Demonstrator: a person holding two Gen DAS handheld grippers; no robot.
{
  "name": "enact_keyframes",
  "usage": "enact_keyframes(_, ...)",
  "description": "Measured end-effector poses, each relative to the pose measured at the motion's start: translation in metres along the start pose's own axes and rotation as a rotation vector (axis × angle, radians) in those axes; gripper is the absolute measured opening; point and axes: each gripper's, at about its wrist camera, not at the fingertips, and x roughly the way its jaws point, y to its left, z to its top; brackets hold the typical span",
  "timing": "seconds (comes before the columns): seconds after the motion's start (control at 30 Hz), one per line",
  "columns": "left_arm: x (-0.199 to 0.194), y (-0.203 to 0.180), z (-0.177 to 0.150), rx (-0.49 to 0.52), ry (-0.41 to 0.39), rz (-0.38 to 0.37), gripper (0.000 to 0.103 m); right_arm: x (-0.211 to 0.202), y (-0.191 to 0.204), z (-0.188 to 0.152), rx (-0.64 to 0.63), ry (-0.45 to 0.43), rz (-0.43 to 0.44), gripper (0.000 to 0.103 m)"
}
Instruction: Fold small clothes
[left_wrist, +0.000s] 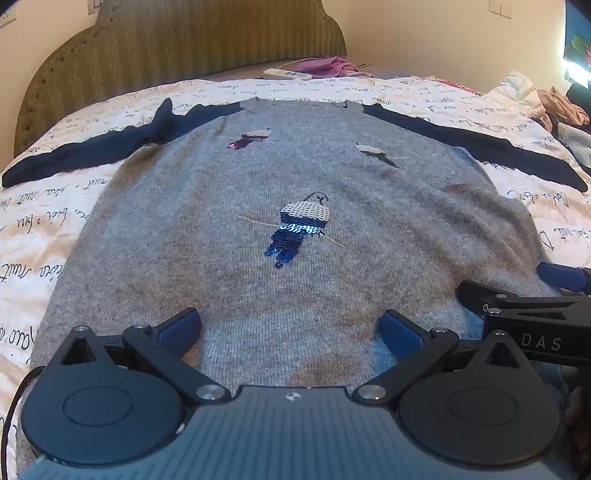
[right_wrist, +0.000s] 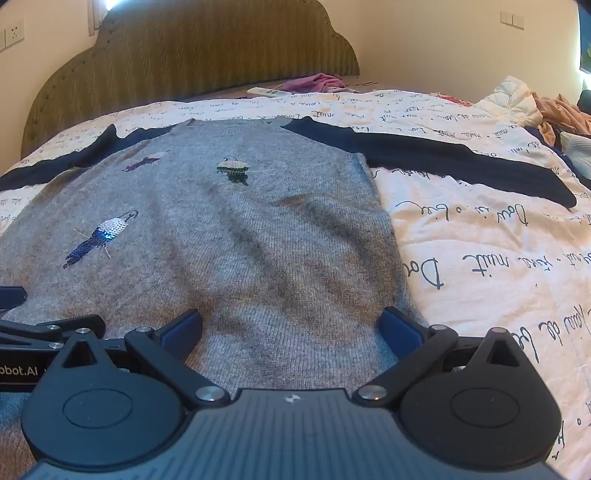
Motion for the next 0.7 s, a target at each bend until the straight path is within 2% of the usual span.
enact_keyframes(0.37,0.001,0.008,0.018,-0.008,0.038,-0.01,0.103,0.0,0.002,0.0,-0.007,0.005,-0.006,0.103)
enact_keyframes(0.43,0.001,0.003,0.009,-0.002,0.021,-0.004,0.103,0.0,0.001,0.0,-0.007,0.005,-0.006,0.103)
enact_keyframes(0.7,-0.005,0.008,0.01,-0.018,0.016,-0.018,0.103,0.0,0.0,0.0,-0.007,0.004,-0.006,0.103)
